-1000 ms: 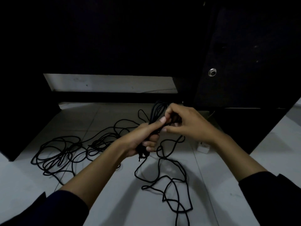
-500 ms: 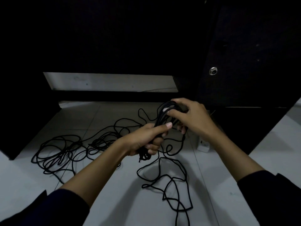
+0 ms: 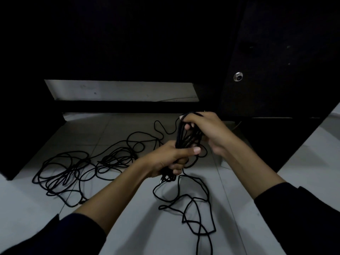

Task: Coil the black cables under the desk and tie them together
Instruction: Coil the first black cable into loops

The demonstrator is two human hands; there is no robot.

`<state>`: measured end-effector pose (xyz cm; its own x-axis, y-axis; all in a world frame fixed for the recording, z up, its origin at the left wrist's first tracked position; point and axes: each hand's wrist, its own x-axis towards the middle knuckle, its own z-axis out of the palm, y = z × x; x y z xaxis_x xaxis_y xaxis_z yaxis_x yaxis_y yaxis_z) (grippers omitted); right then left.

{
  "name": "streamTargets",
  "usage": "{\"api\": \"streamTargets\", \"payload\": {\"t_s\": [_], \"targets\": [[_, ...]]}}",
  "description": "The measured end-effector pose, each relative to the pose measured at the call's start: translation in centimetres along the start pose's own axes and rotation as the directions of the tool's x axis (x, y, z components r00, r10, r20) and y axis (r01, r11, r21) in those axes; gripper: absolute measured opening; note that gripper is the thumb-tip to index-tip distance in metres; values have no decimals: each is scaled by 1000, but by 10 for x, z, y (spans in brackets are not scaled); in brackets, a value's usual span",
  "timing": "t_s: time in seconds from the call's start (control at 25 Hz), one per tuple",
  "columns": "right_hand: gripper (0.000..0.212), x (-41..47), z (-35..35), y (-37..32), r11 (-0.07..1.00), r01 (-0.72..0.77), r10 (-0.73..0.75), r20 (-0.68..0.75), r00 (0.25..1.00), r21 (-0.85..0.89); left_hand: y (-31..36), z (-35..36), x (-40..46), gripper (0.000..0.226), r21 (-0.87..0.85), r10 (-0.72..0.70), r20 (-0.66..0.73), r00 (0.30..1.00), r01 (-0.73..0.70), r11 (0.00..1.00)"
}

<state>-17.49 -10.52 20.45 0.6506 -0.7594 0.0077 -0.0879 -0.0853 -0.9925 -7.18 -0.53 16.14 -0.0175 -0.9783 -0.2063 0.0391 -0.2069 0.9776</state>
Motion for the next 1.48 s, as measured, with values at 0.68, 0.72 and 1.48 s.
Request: {"api": "streamTargets", "payload": {"t_s": [0.68, 0.72, 1.48], "targets": [[5, 14, 7, 0, 992, -121, 121, -15, 993, 22, -6, 9, 4, 34, 63, 60, -86, 994, -54, 997], [4, 14, 6, -1, 989, -132, 132, -3, 991, 59, -7, 11, 4, 37, -13, 50, -102, 994, -51, 999], [44, -16, 17, 21, 989, -135, 104, 375, 921, 56, 4, 9, 1, 8, -152, -11, -148, 989, -12, 988]]}}
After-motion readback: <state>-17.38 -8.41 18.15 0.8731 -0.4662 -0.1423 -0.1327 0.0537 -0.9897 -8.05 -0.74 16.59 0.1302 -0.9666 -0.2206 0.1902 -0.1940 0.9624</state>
